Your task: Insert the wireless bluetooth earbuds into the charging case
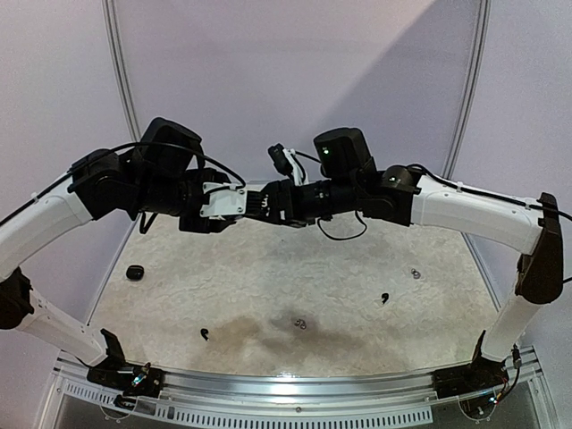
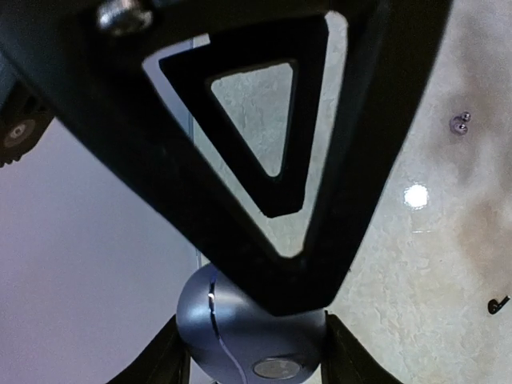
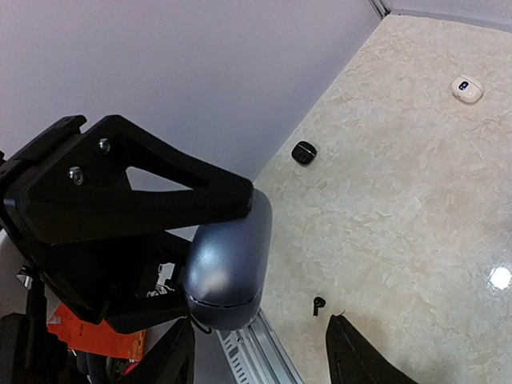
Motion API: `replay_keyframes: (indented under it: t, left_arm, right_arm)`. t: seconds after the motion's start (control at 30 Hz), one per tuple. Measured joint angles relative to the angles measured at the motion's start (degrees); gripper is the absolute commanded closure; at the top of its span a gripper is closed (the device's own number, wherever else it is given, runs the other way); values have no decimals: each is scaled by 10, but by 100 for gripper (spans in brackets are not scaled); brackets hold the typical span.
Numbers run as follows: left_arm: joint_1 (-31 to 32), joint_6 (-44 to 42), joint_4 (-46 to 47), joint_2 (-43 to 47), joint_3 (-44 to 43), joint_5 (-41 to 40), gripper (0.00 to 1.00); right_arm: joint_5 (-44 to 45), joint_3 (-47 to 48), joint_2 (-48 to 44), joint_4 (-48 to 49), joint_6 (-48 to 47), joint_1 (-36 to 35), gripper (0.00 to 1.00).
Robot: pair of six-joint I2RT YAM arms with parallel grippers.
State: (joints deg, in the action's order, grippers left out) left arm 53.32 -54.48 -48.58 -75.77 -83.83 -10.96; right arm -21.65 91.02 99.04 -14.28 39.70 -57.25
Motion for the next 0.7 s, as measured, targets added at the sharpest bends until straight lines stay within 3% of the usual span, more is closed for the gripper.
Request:
replay_keyframes:
  t: [0.7]
  left_arm:
    - [13,1,17,0,18,-19,100]
  right_arm:
    - [16,14,40,63,51,-13,61]
